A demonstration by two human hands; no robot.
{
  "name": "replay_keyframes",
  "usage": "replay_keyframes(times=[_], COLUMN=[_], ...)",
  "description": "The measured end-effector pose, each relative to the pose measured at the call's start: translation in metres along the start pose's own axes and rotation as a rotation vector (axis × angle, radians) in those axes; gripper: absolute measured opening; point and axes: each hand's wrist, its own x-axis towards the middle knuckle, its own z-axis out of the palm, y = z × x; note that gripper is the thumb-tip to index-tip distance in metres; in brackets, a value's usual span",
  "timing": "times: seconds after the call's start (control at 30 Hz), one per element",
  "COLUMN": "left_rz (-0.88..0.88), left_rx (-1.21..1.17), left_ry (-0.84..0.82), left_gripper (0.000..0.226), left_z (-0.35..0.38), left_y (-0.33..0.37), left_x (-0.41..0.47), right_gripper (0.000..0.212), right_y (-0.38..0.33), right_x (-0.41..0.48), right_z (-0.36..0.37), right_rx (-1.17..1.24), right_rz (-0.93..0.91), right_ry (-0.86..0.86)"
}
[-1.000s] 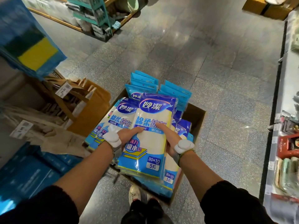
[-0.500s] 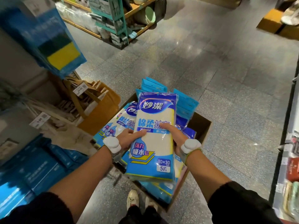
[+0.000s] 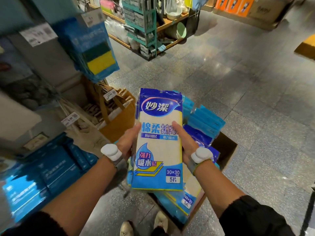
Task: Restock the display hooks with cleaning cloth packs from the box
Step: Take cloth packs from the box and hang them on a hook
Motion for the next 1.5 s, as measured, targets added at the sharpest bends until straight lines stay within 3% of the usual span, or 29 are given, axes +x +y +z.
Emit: replay_keyframes(times=[0.1, 0.13, 0.23, 0.33, 0.43, 0.63, 0.77, 1.0, 1.13, 1.27, 1.37, 1.5], left_rz=[-0.020, -0.012, 0.023, 0.048, 0.055, 0.073, 0.083, 0.094, 0.166, 0.193, 0.196, 0.217], left_rx=[-0.072, -0.077, -0.102, -0.152, -0.211, -0.246, -0.326, -0.351, -0.437, -0.474, -0.445, -0.440], left_ry=[0.043, 0.046, 0.060, 0.114, 0.163, 0.257, 0.314, 0.432, 0.507, 0.516, 0.527, 0.573], left_gripper=[0.087, 0.095, 0.097, 0.097, 0.082, 0.105, 0.082, 0.108, 0.090, 0.093, 0.057, 0.040], left_z=[-0.038, -0.050, -0.075, -0.113, -0.142, -0.219, -0.263, -0.343, -0.372, -0.394, -0.401, -0.411], left_y=[0.004, 0.005, 0.005, 0.001, -0.006, -0.022, -0.034, -0.064, -0.081, -0.099, -0.107, -0.119], left_x=[-0.009, -0.016, -0.029, -0.054, -0.076, -0.137, -0.179, -0.251, -0.283, -0.306, -0.320, -0.335], right_gripper=[0.084, 0.084, 0.058, 0.050, 0.055, 0.047, 0.040, 0.034, 0.047, 0.059, 0.056, 0.049], right_y=[0.008, 0.011, 0.022, 0.041, 0.053, 0.098, 0.134, 0.201, 0.233, 0.249, 0.250, 0.253], right_x=[0.009, 0.011, 0.014, 0.017, 0.016, -0.001, -0.013, -0.033, -0.043, -0.045, -0.042, -0.038], right_z=[0.037, 0.051, 0.074, 0.110, 0.141, 0.221, 0.274, 0.352, 0.381, 0.406, 0.427, 0.454], right_rx=[-0.063, -0.090, -0.156, -0.222, -0.293, -0.322, -0.344, -0.408, -0.425, -0.468, -0.387, -0.447], right_rz=[-0.100, -0.128, -0.155, -0.150, -0.140, -0.031, -0.033, -0.017, -0.004, -0.067, -0.038, 0.078], right_ry=[0.049, 0.065, 0.074, 0.038, 0.015, -0.094, -0.106, -0.158, -0.276, -0.432, -0.378, -0.331])
